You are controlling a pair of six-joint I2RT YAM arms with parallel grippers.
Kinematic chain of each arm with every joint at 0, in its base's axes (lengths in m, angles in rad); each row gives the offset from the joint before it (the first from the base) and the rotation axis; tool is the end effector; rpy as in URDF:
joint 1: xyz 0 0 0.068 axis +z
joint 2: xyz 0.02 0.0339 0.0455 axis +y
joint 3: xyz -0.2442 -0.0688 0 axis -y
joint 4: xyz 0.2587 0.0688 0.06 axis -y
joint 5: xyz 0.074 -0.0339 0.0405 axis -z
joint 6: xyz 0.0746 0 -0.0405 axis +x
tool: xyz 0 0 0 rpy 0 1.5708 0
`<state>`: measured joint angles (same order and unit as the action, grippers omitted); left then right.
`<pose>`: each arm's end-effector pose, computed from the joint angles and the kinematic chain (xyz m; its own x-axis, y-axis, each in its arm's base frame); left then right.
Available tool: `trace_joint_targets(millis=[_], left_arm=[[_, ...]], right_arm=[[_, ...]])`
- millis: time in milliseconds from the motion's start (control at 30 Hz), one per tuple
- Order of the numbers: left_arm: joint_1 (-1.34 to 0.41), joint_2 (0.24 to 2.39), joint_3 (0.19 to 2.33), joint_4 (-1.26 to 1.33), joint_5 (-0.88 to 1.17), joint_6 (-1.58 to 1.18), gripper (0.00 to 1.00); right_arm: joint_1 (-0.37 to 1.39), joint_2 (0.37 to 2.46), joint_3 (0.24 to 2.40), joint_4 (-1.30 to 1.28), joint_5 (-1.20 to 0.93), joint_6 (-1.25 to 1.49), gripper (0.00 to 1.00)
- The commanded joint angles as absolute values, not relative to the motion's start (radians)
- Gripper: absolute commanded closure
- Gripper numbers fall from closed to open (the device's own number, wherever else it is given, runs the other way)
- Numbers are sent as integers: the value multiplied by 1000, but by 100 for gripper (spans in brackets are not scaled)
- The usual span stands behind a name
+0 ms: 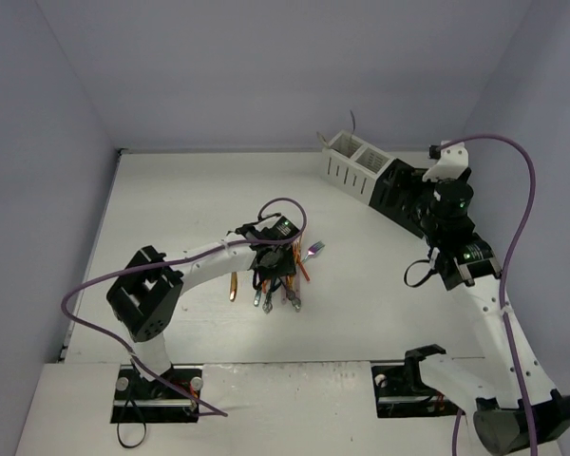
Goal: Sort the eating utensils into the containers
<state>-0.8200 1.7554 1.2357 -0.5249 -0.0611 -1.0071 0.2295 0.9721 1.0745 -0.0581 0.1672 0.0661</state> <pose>0.2719 -0.2848 0.1488 -0.9144 -0.2567 -0.3130 -0.1199 0.9102 -0.3963 0.2765 0.0518 0.4079 0.0389 0.0760 -0.9964 -0.0651 0.9952 0.0733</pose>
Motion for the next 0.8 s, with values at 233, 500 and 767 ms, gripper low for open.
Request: trace_joint_targets(millis=[233,500,767], left_arm=[[-821,1832,1304,-566,-100,-1108,67],[-804,1803,1298,-589,-140,-1085,81],[-804,1775,1285,-596,-150,-1064,87]], right_arm=[[227,866,994,-80,119,117,12],[227,861,991,-91,101,119,12],[227,858,993,-102,84,122,12]])
